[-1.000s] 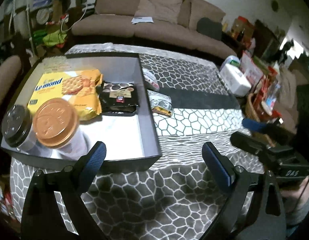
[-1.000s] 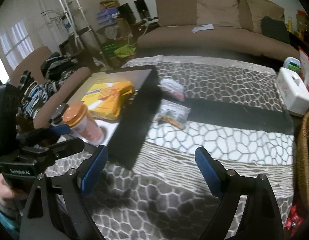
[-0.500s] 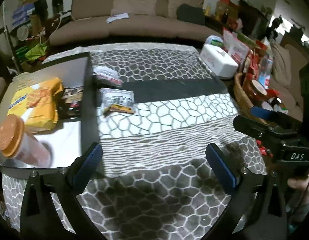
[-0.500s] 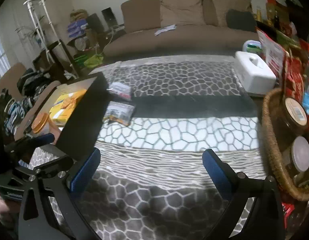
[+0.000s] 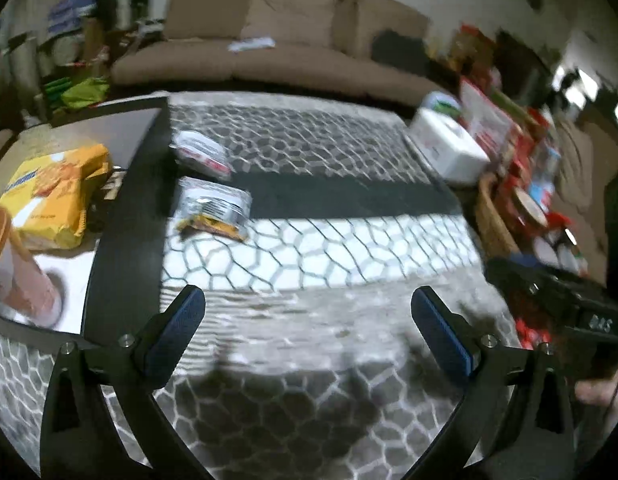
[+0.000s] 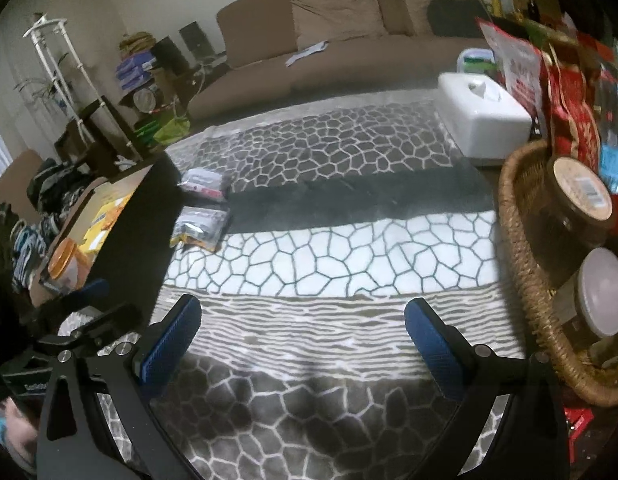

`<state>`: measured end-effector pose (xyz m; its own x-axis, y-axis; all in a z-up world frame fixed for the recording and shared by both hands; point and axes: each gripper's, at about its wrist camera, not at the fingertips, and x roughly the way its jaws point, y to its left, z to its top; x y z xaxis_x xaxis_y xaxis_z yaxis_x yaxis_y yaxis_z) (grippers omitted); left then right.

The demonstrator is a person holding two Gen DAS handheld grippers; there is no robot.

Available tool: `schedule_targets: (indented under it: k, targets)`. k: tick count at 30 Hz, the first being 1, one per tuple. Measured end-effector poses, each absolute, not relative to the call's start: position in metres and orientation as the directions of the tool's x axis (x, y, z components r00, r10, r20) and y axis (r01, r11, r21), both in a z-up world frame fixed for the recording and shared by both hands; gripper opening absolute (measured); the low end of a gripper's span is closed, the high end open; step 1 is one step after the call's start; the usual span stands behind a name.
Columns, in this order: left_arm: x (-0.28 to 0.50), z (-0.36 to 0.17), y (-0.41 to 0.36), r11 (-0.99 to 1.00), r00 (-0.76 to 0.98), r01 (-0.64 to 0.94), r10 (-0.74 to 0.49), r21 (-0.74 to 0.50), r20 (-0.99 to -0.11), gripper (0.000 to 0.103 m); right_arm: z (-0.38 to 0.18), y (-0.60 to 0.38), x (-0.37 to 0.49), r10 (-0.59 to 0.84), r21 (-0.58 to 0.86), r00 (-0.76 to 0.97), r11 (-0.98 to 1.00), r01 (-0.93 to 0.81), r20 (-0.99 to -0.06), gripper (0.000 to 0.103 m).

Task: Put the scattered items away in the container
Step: 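Move both grippers toward the white snack packets on the table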

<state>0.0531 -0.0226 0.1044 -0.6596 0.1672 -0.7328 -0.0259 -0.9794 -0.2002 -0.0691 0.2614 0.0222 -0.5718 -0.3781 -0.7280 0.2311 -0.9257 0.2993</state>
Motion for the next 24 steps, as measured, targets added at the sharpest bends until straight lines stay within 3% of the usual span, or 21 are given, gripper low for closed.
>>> schedule_targets:
  k: [3, 12, 15, 19, 24]
  targets:
    - [0.044, 0.096, -0.027, -0.980, -0.713, 0.078, 0.074, -0.184, -0.697, 0.103, 0.012, 0.269, -0.073, -0.394, 0.338, -0.576, -0.918, 0.207, -0.717, 0.103]
    - [-0.033, 0.052, -0.029, -0.945, -0.657, 0.322, -0.186, -0.050, -0.731, 0.103, -0.018, 0.268, -0.082, -0.410, 0.360, -0.562, -0.911, 0.203, -0.719, 0.103]
    - [-0.061, 0.036, -0.031, -0.921, -0.602, 0.387, -0.217, -0.044, -0.768, 0.103, -0.016, 0.268, -0.085, -0.437, 0.391, -0.558, -0.897, 0.209, -0.706, 0.103]
    - [-0.081, 0.020, -0.046, -0.870, -0.548, 0.477, -0.182, -0.126, -0.816, 0.103, -0.011, 0.265, -0.086, -0.447, 0.385, -0.561, -0.893, 0.234, -0.696, 0.103]
    - [-0.083, 0.016, -0.055, -0.836, -0.570, 0.530, -0.228, -0.141, -0.789, 0.103, -0.017, 0.260, -0.092, -0.462, 0.397, -0.532, -0.886, 0.240, -0.710, 0.103]
